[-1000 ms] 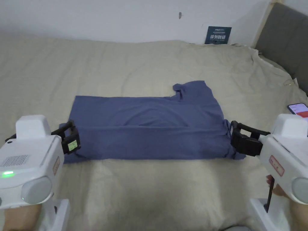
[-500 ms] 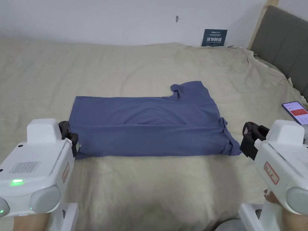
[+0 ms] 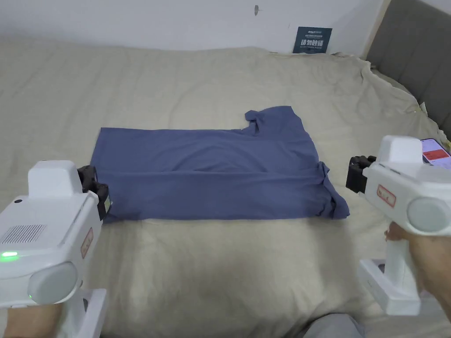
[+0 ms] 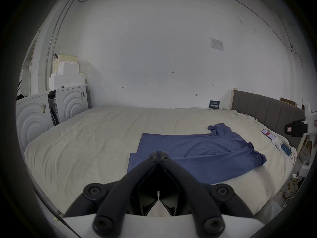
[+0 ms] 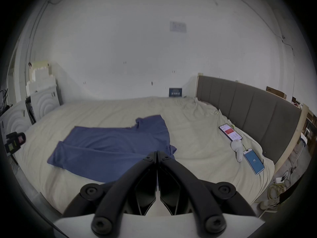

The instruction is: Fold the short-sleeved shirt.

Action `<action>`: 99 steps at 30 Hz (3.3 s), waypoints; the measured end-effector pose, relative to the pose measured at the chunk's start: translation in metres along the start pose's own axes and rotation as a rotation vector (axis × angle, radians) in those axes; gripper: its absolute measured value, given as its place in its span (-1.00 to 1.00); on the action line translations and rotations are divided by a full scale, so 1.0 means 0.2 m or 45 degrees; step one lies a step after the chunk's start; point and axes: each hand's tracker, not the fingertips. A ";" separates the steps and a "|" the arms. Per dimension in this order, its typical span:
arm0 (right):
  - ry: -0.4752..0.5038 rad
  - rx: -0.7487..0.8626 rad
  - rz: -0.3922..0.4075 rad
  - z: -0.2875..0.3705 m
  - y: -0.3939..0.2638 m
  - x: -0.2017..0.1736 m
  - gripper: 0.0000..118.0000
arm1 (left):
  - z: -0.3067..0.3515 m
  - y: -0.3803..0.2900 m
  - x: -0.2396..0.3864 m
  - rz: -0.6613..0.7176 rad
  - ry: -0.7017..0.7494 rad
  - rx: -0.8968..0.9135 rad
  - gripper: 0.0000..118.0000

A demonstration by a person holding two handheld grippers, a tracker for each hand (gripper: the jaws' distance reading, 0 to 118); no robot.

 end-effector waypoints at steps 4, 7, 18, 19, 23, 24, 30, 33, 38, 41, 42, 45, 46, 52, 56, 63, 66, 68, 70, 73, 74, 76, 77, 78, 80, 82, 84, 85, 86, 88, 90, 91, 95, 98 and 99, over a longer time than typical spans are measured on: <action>-0.007 -0.254 -0.028 -0.25 0.08 0.07 -0.54 | -0.05 0.00 0.00 0.006 0.005 -0.021 -1.00; 0.049 -0.462 -0.060 -0.43 0.07 0.09 0.74 | -0.09 -0.01 -0.01 0.015 0.010 -0.052 -1.00; -0.106 -0.768 -0.139 -0.88 -0.16 0.18 0.82 | -0.25 -0.06 -0.03 0.020 0.054 -0.163 -1.00; -0.100 -0.786 -0.141 -0.90 -0.18 0.18 0.66 | -0.26 -0.06 -0.03 0.024 0.058 -0.173 -1.00; -0.108 -0.796 -0.148 -0.94 -0.21 0.20 -0.32 | -0.32 -0.08 -0.04 0.027 0.072 -0.206 -1.00; -0.069 -0.797 -0.167 -0.95 -0.22 0.19 -0.48 | -0.34 -0.08 -0.04 0.024 0.076 -0.213 -1.00; -0.064 -0.787 -0.066 -0.96 -0.20 0.12 -0.87 | -0.45 -0.05 -0.14 0.106 0.098 -0.319 -0.95; -0.058 -0.784 -0.079 -0.94 -0.18 0.13 -0.87 | -0.54 -0.01 -0.23 0.215 0.064 -0.442 -0.22; -0.050 -0.759 -0.086 -0.92 -0.18 0.13 -0.87 | -0.74 0.07 -0.37 0.274 0.024 -0.650 1.00; -0.048 -0.757 -0.087 -0.91 -0.18 0.14 -0.87 | -0.87 0.06 -0.40 0.192 0.018 -0.780 1.00; -0.048 -0.757 -0.087 -0.92 -0.18 0.14 -0.87 | -0.91 0.05 -0.40 0.179 0.030 -0.849 1.00; -0.049 -0.758 -0.089 -0.92 -0.19 0.14 -0.87 | -1.01 -0.04 -0.37 0.106 0.093 -0.984 0.97; -0.048 -0.761 -0.090 -0.91 -0.19 0.13 -0.87 | -1.03 -0.07 -0.36 0.068 0.128 -0.975 0.81; -0.047 -0.760 -0.064 -0.91 -0.18 0.13 -0.87 | -1.13 -0.21 -0.30 -0.023 0.093 -1.084 -0.58; -0.042 -0.762 -0.050 -0.91 -0.18 0.13 -0.87 | -1.15 -0.21 -0.22 0.010 0.102 -1.063 -0.99; -0.017 -0.754 -0.071 -0.85 -0.11 0.16 -0.87 | -1.05 -0.02 -0.33 0.013 0.092 -1.032 -1.00; 0.020 -0.722 -0.087 -0.78 -0.05 0.17 -0.87 | -0.95 0.09 -0.39 0.106 0.044 -0.987 -1.00; 0.039 -0.707 -0.083 -0.71 -0.02 0.17 -0.88 | -0.86 0.14 -0.41 0.085 0.045 -0.965 -1.00; 0.058 -0.705 -0.081 -0.63 -0.02 0.18 -0.88 | -0.75 0.17 -0.42 0.030 0.040 -0.943 -1.00; 0.088 -0.702 -0.084 -0.51 -0.06 0.20 -0.88 | -0.59 0.14 -0.48 0.054 0.023 -0.922 -1.00; 0.095 -0.702 -0.094 -0.46 -0.08 0.21 -0.88 | -0.54 0.12 -0.50 0.081 0.017 -0.926 -1.00; 0.108 -0.716 -0.118 -0.39 -0.16 0.22 -0.88 | -0.45 0.04 -0.53 0.103 0.012 -0.941 -1.00; 0.111 -0.727 -0.129 -0.36 -0.21 0.22 -0.88 | -0.41 -0.01 -0.54 0.104 0.011 -0.946 -1.00; 0.113 -0.747 -0.137 -0.35 -0.26 0.22 -0.88 | -0.39 -0.06 -0.54 0.106 0.019 -0.961 -1.00; 0.110 -0.784 -0.155 -0.33 -0.37 0.21 -0.88 | -0.35 -0.17 -0.55 0.113 0.041 -1.003 -1.00; 0.082 -0.815 -0.172 -0.34 -0.47 0.19 -0.88 | -0.34 -0.27 -0.54 0.136 0.069 -1.020 -1.00; 0.042 -0.819 -0.204 -0.35 -0.53 0.17 -0.88 | -0.34 -0.34 -0.52 0.153 0.089 -1.025 -1.00; 0.035 -0.818 -0.219 -0.35 -0.54 0.17 -0.88 | -0.34 -0.37 -0.51 0.158 0.098 -1.034 -1.00; 0.030 -0.808 -0.220 -0.36 -0.56 0.16 -0.88 | -0.34 -0.39 -0.50 0.151 0.099 -1.032 -0.99; 0.010 -0.783 -0.231 -0.35 -0.55 0.16 -0.84 | -0.32 -0.39 -0.48 0.133 0.122 -0.999 -0.71; -0.022 -0.780 -0.206 -0.33 -0.52 0.17 -0.32 | -0.31 -0.36 -0.50 0.141 0.134 -0.988 -0.04; -0.013 -0.773 -0.186 -0.31 -0.49 0.19 0.29 | -0.30 -0.34 -0.52 0.154 0.126 -0.968 0.50; -0.063 -0.568 -0.128 -0.15 -0.28 0.24 0.81 | -0.25 -0.12 -0.58 0.242 0.124 -0.788 1.00; -0.106 -0.347 -0.139 -0.01 -0.10 0.24 0.81 | -0.22 0.09 -0.56 0.281 0.072 -0.619 1.00; -0.101 -0.261 -0.159 0.04 -0.05 0.23 0.81 | -0.20 0.14 -0.53 0.271 0.061 -0.543 1.00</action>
